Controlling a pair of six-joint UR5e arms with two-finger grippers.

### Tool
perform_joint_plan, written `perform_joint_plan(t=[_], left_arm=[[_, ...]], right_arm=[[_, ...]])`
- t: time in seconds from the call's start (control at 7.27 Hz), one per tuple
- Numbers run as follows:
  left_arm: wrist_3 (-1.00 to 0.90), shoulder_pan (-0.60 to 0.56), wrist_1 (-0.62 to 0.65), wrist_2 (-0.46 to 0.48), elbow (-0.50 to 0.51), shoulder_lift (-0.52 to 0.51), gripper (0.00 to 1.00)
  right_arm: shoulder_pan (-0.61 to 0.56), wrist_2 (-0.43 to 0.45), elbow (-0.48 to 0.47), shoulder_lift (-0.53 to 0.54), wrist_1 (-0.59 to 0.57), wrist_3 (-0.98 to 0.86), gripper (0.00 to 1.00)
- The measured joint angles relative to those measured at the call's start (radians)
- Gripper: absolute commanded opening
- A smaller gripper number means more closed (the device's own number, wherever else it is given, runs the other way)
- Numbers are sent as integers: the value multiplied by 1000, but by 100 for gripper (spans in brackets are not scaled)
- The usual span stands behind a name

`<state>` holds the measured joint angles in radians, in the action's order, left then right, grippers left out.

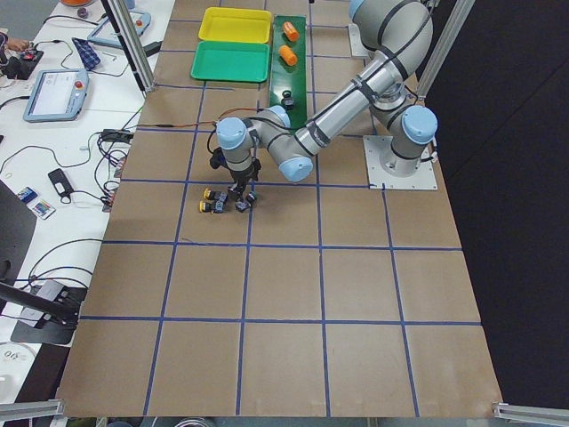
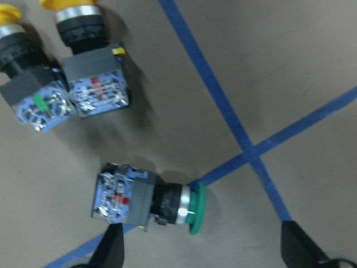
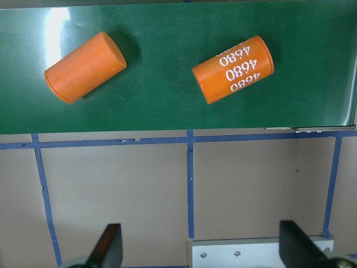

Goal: Sort buttons by color to trays
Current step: 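Grasp a green button with the left gripper while the right gripper grips the orange cylinder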

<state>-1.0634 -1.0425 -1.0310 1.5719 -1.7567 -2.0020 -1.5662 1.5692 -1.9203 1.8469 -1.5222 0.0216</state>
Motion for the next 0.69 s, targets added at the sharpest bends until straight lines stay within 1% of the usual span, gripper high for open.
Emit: perform_joint_plan(t=[0.69], left_arm=[[-102, 4, 34, 4, 4, -45, 100]], right_arm=[[0, 1, 0, -2, -3, -2, 100]])
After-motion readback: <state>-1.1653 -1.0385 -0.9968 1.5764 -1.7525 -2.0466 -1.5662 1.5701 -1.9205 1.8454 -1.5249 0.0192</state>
